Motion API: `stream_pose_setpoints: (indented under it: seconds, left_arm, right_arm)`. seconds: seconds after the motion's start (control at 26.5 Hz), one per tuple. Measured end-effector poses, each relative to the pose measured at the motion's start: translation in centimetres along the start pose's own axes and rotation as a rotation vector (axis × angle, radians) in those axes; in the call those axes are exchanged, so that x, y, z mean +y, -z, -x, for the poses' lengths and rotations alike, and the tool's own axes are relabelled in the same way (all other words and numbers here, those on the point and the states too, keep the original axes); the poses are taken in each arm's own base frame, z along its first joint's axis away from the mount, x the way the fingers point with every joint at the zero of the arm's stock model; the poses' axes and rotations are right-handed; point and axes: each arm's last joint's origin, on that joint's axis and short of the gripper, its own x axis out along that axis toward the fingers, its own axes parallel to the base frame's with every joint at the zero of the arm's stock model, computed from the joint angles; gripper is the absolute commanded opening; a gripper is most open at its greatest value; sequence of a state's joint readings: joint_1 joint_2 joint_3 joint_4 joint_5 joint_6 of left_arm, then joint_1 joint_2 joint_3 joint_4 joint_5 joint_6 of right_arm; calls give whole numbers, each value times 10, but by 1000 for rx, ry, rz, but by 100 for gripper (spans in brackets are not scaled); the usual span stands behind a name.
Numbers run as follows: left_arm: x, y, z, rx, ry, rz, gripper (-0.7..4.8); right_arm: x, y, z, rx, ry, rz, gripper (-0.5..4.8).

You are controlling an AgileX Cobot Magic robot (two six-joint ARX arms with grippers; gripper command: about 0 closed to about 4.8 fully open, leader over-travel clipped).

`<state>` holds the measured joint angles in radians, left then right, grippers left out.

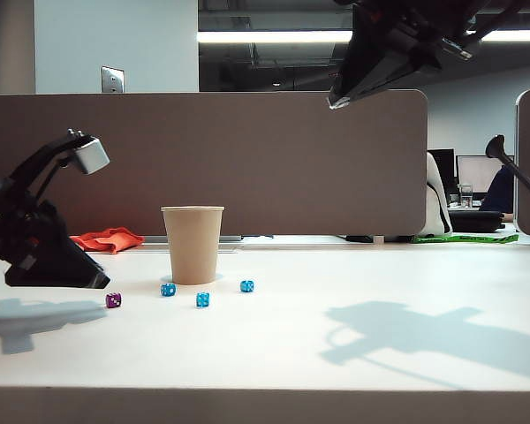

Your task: Pick up the dice with a different color and drop it into the paper cup.

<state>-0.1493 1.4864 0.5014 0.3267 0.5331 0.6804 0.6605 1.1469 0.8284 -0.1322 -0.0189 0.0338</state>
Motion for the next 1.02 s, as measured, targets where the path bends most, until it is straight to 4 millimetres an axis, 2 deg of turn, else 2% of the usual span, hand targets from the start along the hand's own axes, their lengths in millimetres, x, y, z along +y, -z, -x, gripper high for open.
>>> stream_pose_setpoints:
  seconds: [1.02]
  left_arm:
    - [2,10,-13,9,38,19,134]
  right_arm:
    - [0,0,0,0,1,0,-5]
